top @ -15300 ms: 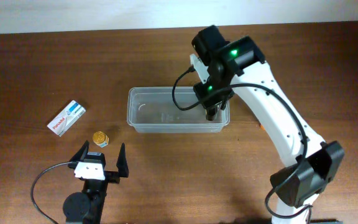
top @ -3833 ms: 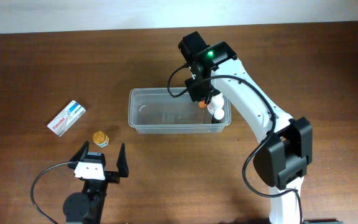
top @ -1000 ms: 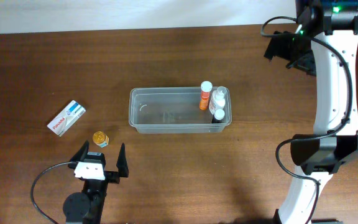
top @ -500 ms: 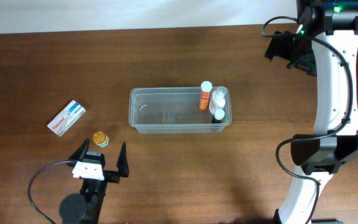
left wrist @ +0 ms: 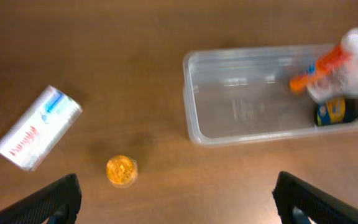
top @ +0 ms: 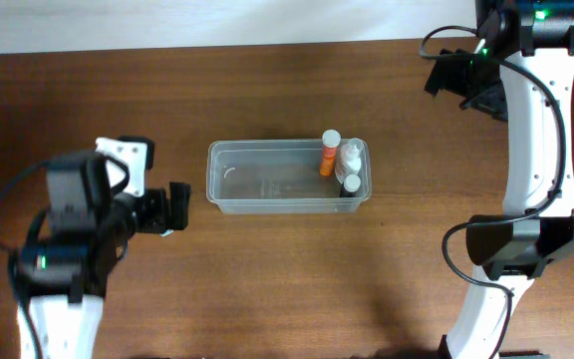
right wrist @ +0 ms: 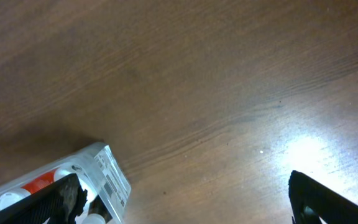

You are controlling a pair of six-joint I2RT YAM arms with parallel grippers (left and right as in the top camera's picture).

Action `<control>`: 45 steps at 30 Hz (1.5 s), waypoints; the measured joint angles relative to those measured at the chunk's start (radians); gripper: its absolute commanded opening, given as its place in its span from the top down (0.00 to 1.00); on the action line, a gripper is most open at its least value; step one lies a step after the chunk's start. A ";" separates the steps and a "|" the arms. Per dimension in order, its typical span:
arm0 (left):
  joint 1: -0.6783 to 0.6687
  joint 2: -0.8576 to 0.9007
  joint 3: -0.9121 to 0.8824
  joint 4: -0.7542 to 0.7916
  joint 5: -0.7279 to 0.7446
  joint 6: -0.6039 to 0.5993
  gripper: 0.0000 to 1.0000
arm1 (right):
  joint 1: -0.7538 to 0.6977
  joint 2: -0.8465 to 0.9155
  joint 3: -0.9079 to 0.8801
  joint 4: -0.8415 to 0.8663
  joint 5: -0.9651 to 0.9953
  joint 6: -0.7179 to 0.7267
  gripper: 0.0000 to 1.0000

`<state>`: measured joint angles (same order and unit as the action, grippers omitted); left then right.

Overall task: Pack container
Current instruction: 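Reach left gripper down and grasp the small amber jar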

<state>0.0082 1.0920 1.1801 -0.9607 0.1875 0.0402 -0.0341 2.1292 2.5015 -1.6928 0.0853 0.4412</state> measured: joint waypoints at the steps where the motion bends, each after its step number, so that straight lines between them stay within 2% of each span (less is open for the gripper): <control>1: 0.000 0.029 0.013 -0.010 0.006 0.002 0.01 | 0.000 0.000 0.000 0.001 0.000 0.001 0.02; 14: 0.000 0.269 0.026 -0.050 0.050 0.005 0.00 | 0.000 0.000 0.000 0.000 0.000 0.000 0.02; 23: 0.000 0.499 0.029 -0.034 -0.090 0.005 0.01 | 0.000 0.000 0.000 0.000 0.000 0.001 0.02; 27: 0.008 0.579 0.029 -0.015 -0.142 -0.031 0.01 | 0.000 0.000 0.000 0.000 0.000 0.001 0.02; 37: 0.096 0.602 0.029 -0.021 -0.164 -0.134 0.05 | 0.000 0.000 0.000 0.000 0.000 0.000 0.02; 42: 0.099 0.602 0.021 -0.010 -0.158 -0.140 0.06 | 0.000 0.000 0.000 0.000 0.000 0.001 0.02; 45: 0.099 0.603 -0.003 0.008 -0.158 -0.129 0.16 | 0.000 0.000 0.000 0.000 0.000 0.000 0.02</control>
<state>0.1070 1.6955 1.1770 -0.9527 0.0296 -0.0887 -0.0341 2.1292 2.5015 -1.6924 0.0849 0.4416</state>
